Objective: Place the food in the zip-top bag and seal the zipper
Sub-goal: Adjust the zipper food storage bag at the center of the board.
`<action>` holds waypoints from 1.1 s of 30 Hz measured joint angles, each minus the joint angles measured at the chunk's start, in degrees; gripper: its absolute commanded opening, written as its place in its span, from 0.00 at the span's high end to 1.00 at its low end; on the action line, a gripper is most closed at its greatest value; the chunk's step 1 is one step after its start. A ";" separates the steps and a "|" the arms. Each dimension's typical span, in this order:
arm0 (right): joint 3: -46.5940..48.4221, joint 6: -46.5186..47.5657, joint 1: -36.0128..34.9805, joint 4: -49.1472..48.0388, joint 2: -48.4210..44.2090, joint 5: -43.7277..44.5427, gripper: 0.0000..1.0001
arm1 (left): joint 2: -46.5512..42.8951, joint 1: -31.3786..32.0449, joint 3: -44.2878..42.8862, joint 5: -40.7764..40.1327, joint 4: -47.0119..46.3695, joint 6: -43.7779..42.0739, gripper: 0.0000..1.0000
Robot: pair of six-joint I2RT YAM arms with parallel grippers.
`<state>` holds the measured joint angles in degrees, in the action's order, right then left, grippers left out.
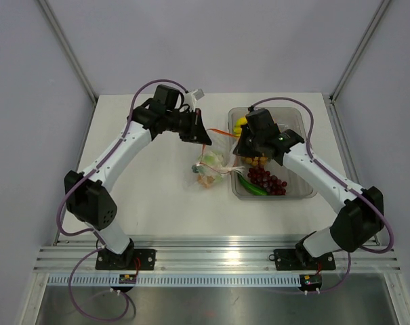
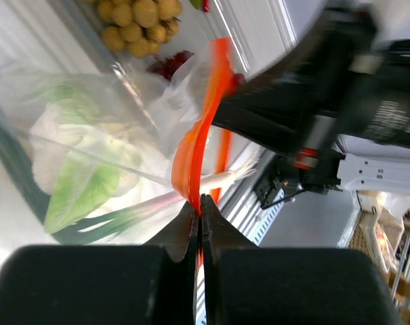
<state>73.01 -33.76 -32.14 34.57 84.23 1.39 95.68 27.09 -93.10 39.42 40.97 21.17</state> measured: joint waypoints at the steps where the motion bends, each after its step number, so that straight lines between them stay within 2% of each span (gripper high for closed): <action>1: 1.75 0.44 0.00 0.55 0.07 -0.83 1.00 | -0.22 -0.87 0.00 -0.44 0.13 0.00 1.00; 5: 9.44 2.23 0.00 0.61 -0.66 -3.91 1.00 | -1.51 -5.01 -0.02 -4.09 1.42 0.22 1.00; 10: 9.77 4.26 -0.02 1.14 -1.81 -5.05 1.00 | -3.06 -8.92 -0.02 -8.41 3.15 1.60 1.00; 16: 10.60 6.12 -0.11 1.97 3.98 -7.41 1.00 | -3.28 -7.48 -0.70 -10.69 4.44 2.91 1.00; 25: 22.34 8.35 -0.11 2.49 9.77 -10.69 1.00 | -6.12 -7.37 -5.90 -13.75 6.08 4.15 1.00; 30: 22.84 8.66 -0.11 -0.02 14.71 -11.61 1.00 | -8.66 -6.36 -1.20 -13.79 3.04 5.07 1.00; 33: 21.66 8.68 -0.11 0.02 19.12 -11.32 0.99 | -6.32 -4.22 1.81 -14.99 3.02 5.27 1.00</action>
<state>94.67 -25.08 -32.25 34.59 103.35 -9.93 89.36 22.87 -91.29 24.43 43.99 26.44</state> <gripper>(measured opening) 0.011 0.005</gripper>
